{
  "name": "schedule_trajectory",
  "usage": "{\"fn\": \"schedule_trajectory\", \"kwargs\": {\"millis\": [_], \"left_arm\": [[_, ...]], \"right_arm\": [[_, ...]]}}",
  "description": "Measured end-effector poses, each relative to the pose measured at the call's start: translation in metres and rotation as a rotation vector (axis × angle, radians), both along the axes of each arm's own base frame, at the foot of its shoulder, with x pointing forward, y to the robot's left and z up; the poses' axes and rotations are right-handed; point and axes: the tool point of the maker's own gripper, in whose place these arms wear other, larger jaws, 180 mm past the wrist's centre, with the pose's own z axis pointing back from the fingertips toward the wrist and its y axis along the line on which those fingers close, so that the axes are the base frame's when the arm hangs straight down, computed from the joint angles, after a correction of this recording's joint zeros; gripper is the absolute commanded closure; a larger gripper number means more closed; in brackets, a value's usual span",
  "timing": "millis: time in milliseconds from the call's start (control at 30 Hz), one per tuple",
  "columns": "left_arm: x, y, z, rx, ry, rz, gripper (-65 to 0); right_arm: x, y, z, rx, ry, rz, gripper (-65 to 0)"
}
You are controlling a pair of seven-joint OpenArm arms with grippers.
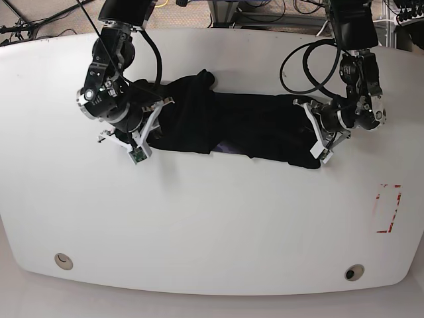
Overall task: Fold the T-shirt properly
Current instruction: 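Regrasp the strip end with the left gripper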
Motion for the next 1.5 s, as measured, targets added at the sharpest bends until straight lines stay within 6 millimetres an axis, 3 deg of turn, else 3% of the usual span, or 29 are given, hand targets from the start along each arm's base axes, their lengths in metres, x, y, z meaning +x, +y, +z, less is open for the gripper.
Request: {"fn": "schedule_trajectory", "kwargs": {"millis": [167,467,933,1067,1300,1400,1500], "left_arm": [[0.000,0.000,0.000,0.001,0.000,0.000,-6.8],[0.000,0.000,0.000,0.001,0.000,0.001,-6.8],[0.009,0.008,0.007,0.066,0.009,-0.016,-7.2],[0.008,0.025,0.015,0.145,0.024,0.004,-15.0],[0.023,0.071,0.053,0.235,-0.043,0.128,-41.1],[0.032,0.090,0.069,0.219,-0.088,0.209,-45.6],[0.029,0.106,0.068,0.202,-0.073,0.270,-45.8]], "right_arm": [[-0.007,-0.023,-0.014,-0.006,0.026,-0.057,-15.4],[-0.013,-0.028,-0.058,0.079,0.086,-0.073,-15.2],[-0.008,-0.023,-0.065,0.173,0.036,-0.089,-15.1],[-0.009,-0.021,-0.063,0.168,0.038,-0.083,-15.1],[-0.010,-0.021,-0.064,0.165,0.041,-0.081,-15.1],[-0.010,-0.021,-0.064,0.166,0.041,-0.081,-15.1],[-0.011,-0.021,-0.064,0.164,0.041,-0.079,-15.1]]}}
